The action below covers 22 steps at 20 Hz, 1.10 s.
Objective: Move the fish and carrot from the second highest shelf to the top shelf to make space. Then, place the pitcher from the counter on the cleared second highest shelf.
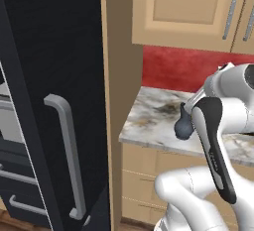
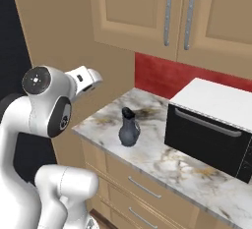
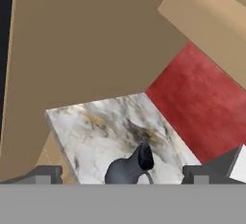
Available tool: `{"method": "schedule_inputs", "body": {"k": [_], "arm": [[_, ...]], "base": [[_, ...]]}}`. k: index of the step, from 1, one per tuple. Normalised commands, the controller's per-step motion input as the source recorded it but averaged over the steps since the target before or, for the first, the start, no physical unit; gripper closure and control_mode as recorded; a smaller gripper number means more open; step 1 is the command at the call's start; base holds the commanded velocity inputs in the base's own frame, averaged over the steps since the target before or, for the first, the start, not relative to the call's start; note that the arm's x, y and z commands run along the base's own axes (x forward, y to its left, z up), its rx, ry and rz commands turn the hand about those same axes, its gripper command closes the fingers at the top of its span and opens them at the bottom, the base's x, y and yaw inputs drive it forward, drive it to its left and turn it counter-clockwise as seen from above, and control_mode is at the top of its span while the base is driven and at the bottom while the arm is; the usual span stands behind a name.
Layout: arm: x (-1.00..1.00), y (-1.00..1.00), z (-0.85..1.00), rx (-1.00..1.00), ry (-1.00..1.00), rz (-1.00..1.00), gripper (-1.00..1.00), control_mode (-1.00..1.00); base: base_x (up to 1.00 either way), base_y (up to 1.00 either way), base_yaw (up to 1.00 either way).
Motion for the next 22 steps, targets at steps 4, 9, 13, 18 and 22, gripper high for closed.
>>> {"method": "schedule_inputs", "body": {"k": [4,9,13,18,22], "arm": [[0.04,-0.15,-0.59,0.0,0.0,0.01,-1.0,-1.0],[0.0,-0.38,-0.53,0.0,0.0,-0.02,-1.0,-1.0],[0.0,-0.57,-0.23,0.0,0.05,-0.01,-1.0,-1.0],[0.0,-0.52,-0.29,0.0,0.03,0.0,-1.0,-1.0],[0.03,-0.33,-0.42,0.04,-0.01,0.0,-1.0,-1.0]], "base": [[0.0,0.0,0.0],[0.0,0.0,0.0],[0.0,0.0,0.0],[0.0,0.0,0.0],[0.0,0.0,0.0]]}}
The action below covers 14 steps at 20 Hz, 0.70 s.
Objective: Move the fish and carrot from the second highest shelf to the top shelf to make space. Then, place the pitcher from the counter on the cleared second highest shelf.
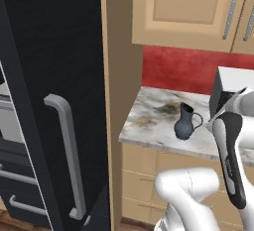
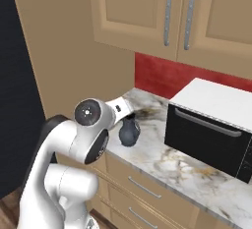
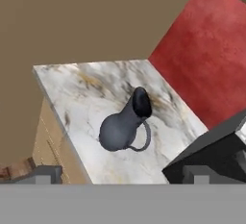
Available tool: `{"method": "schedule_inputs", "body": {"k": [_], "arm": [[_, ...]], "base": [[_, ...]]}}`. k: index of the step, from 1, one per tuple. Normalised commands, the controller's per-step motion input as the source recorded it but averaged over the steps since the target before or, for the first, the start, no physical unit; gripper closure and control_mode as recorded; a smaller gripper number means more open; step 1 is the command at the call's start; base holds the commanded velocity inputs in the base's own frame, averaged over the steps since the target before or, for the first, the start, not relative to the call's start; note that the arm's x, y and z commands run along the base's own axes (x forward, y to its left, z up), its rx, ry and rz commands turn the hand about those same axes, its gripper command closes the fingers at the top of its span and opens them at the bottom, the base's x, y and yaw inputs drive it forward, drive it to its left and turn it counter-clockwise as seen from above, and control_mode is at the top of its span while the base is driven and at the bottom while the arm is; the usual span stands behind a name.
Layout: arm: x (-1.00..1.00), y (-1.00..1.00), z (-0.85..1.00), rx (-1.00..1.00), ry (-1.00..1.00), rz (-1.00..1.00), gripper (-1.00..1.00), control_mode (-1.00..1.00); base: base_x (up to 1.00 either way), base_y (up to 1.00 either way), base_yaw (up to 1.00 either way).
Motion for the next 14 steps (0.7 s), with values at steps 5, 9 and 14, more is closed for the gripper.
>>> {"method": "schedule_inputs", "body": {"k": [5,9,14], "arm": [[0.16,-0.58,-0.17,0.26,-0.05,0.0,-1.0,-1.0],[0.25,-0.4,-0.15,0.28,0.0,0.0,-1.0,-1.0],[0.25,-0.06,-0.06,0.16,0.0,0.05,-1.0,-1.0]], "base": [[0.0,0.0,0.0],[0.0,0.0,0.0],[0.0,0.0,0.0]]}}
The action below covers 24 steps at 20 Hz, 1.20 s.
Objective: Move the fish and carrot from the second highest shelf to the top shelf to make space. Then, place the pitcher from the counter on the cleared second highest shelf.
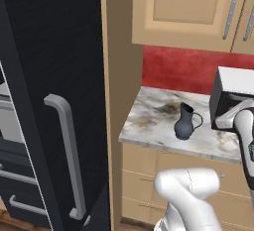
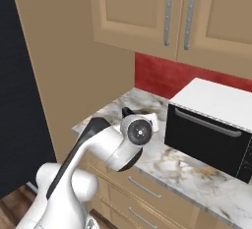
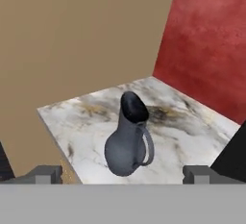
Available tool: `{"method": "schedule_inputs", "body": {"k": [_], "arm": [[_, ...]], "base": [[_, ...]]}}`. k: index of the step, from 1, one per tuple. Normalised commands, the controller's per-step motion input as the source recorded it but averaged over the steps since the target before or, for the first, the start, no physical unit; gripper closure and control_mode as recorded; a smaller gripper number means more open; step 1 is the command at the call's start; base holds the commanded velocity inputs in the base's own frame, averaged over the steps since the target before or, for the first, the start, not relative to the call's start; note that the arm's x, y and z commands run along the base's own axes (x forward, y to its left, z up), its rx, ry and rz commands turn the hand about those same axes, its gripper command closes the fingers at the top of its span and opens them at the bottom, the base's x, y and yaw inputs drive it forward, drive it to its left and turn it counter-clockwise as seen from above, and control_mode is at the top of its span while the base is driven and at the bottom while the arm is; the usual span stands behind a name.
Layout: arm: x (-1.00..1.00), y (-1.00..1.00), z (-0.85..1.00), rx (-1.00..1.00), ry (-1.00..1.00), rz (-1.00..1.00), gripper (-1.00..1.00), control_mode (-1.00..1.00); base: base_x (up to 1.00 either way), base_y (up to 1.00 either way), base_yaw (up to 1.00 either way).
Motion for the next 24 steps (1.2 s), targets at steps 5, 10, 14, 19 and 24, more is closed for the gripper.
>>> {"method": "schedule_inputs", "body": {"k": [5,10,14,19,24], "arm": [[0.33,0.0,-0.15,0.08,0.0,0.09,-1.0,-1.0],[0.33,0.0,-0.18,0.06,0.0,0.08,-1.0,-1.0],[0.29,0.0,-0.25,0.05,0.0,0.1,-1.0,-1.0],[0.3,-0.01,-0.43,0.01,0.0,0.16,-1.0,-1.0],[0.27,0.0,-0.32,0.0,0.0,0.16,-1.0,-1.0]], "base": [[0.0,0.0,0.0],[0.0,0.0,0.0],[0.0,0.0,0.0],[0.0,0.0,0.0],[0.0,0.0,0.0]]}}
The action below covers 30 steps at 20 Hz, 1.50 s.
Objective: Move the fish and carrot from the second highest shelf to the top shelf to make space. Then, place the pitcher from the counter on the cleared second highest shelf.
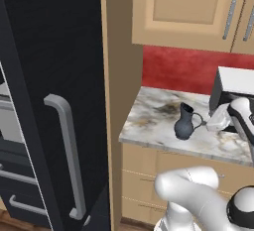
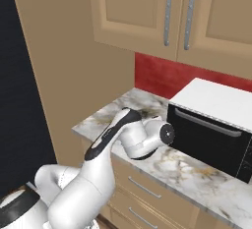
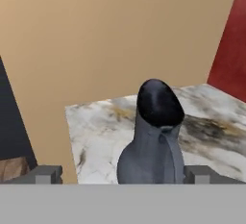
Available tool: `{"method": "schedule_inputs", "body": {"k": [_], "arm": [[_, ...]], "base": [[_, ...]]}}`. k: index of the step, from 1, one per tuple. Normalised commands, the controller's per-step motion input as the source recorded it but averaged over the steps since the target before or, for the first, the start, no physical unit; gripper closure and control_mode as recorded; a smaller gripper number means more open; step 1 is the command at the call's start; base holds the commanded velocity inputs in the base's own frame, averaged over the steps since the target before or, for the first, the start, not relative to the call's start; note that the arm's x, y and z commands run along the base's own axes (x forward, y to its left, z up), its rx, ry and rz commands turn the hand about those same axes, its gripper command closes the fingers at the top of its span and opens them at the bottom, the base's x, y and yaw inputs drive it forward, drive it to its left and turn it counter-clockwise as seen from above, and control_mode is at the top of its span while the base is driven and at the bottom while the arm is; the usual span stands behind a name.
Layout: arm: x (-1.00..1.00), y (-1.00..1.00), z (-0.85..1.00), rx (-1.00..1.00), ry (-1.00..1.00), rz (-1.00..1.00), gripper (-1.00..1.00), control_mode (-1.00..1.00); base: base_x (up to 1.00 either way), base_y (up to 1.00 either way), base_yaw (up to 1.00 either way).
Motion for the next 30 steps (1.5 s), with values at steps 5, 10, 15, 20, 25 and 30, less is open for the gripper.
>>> {"method": "schedule_inputs", "body": {"k": [5,10,15,20,25,30], "arm": [[0.25,0.0,-0.06,0.01,0.0,0.13,-1.0,-1.0],[0.28,0.0,0.0,0.02,0.0,0.09,-1.0,-1.0],[0.25,0.0,-0.07,0.0,0.01,0.06,-1.0,-1.0],[0.22,0.0,-0.18,0.0,0.01,0.03,-1.0,-1.0],[0.23,0.0,-0.21,0.0,0.0,0.03,-1.0,-1.0],[0.2,0.0,-0.22,0.0,0.0,0.03,-1.0,-1.0]], "base": [[0.0,0.0,0.0],[0.0,0.0,0.0],[0.0,0.0,0.0],[0.0,0.0,0.0],[0.0,0.0,0.0],[0.0,0.0,0.0]]}}
